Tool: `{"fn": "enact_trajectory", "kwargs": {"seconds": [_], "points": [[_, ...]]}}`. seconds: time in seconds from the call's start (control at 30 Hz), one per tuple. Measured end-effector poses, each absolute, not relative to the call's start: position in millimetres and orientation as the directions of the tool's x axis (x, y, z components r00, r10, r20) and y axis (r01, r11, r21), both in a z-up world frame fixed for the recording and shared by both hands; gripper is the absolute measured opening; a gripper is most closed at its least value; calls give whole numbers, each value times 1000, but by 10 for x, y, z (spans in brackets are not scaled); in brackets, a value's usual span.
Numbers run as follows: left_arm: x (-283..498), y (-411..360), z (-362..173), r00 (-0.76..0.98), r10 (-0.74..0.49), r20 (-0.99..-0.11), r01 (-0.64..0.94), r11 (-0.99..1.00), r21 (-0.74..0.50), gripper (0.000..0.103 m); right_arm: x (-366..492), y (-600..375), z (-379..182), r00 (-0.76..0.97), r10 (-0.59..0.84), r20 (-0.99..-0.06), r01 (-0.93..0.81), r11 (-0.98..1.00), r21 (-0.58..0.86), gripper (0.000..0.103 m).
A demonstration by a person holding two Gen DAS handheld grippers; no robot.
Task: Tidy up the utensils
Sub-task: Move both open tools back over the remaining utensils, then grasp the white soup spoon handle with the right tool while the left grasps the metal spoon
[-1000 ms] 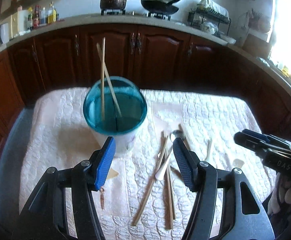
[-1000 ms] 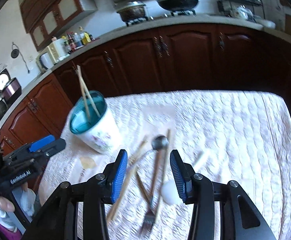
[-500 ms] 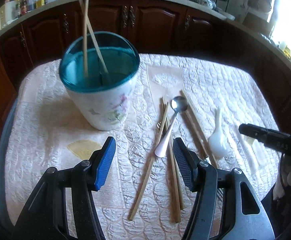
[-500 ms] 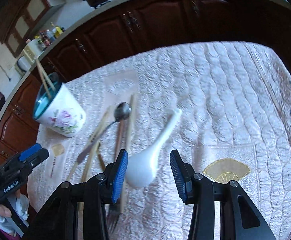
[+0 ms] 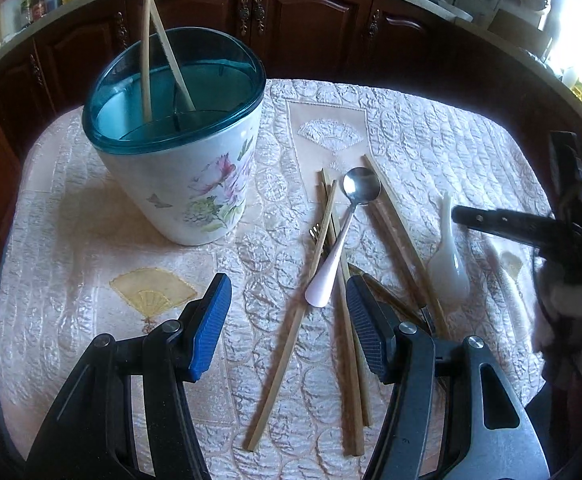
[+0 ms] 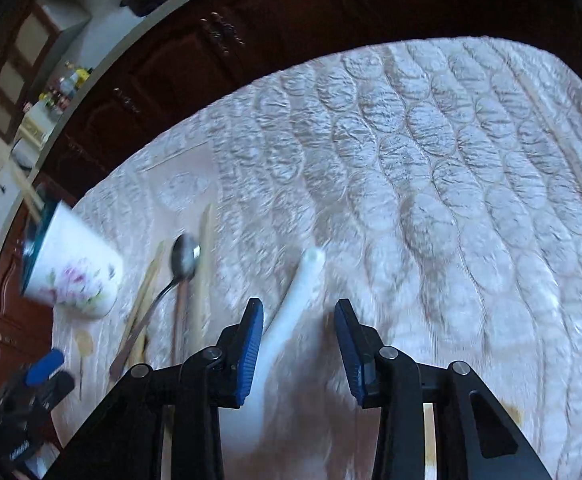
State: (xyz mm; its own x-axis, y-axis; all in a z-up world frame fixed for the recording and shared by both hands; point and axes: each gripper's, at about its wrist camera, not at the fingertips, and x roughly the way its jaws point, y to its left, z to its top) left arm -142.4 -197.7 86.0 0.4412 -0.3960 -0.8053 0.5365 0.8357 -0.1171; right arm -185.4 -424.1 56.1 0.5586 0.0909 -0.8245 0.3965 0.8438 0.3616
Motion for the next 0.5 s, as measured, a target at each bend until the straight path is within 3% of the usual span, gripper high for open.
{"fn": "enact_trajectory", "kwargs": {"seconds": [0.1,0.23,0.43,0.5], "points": [[-1387,-2035,869,434,-403,-806,540,832,-125,60,-1781,-4303,527,575,102,-812,388,840,380,32],[-1321,-2221,870,421,-411,-809,557,820,-127,60,-1680,-4353,478,587,120,-800,375,836,401,13],[-1171,-2569,848,388,-419,-821,606,787,-116,59,-1794,-4383,551,609,156,-777,331,841,428,10],[-1104,-2684,799,369,-415,-832,620,777,-112,54,-1889,-4411,580,616,165,-770,324,838,439,9]]}}
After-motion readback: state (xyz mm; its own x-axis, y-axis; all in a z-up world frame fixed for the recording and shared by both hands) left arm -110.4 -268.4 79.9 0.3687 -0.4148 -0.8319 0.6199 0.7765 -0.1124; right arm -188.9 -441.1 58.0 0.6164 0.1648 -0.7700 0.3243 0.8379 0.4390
